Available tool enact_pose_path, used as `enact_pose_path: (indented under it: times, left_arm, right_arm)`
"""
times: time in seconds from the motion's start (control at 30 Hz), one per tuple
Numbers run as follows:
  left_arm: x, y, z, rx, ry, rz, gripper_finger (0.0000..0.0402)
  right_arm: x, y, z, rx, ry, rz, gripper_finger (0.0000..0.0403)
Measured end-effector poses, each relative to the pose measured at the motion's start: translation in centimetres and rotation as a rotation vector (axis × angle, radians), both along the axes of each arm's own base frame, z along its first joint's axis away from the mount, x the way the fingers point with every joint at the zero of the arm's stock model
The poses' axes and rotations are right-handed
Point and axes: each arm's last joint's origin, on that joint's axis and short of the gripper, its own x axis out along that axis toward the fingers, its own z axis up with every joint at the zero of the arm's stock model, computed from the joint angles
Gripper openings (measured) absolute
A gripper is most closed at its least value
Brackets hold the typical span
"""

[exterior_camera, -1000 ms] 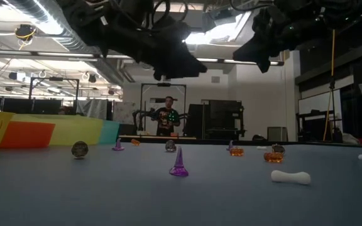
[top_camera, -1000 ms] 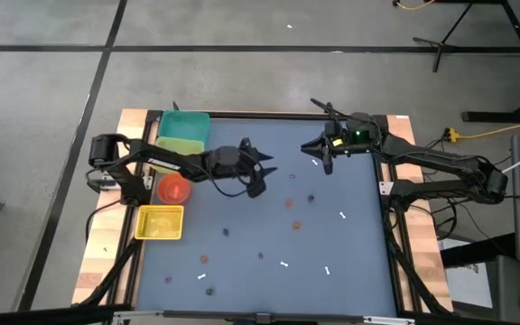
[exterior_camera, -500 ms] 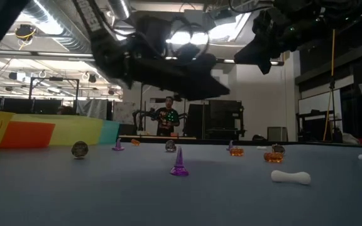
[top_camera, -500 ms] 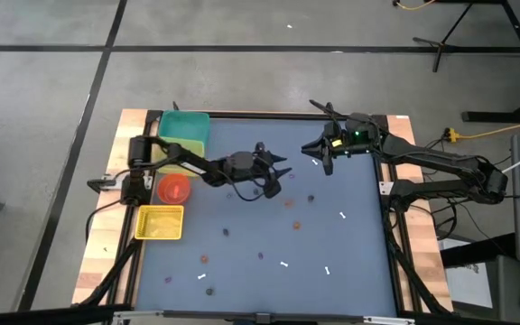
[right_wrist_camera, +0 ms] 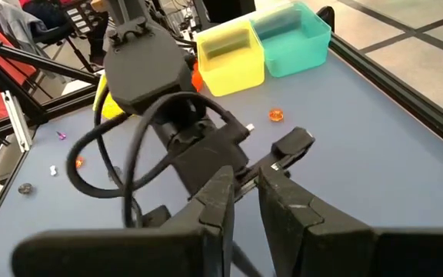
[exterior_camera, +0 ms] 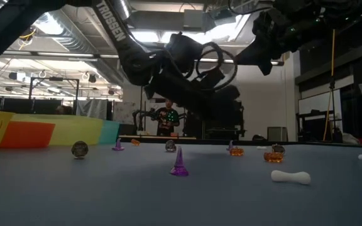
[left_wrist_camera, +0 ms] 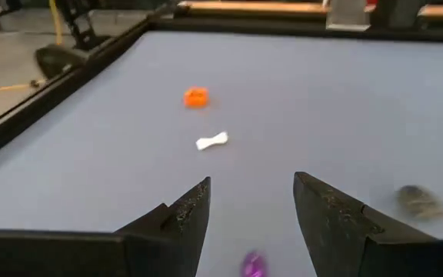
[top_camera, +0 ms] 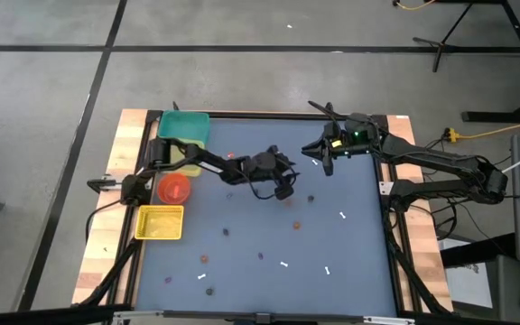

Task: Sort Halloween decoration
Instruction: Put the top right purple witch hat toy into the yellow bin

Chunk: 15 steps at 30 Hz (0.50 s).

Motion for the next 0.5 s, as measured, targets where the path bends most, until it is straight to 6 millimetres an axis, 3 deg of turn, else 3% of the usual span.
enact_pose_path:
  times: [0.5]
  left_arm:
    - [-0.32, 0.26, -0.63, -0.026, 0.071, -0.019, 0.0172]
  right_arm:
    - [0.00, 0.00, 0.00, 0.000, 0.000, -0.001, 0.0060]
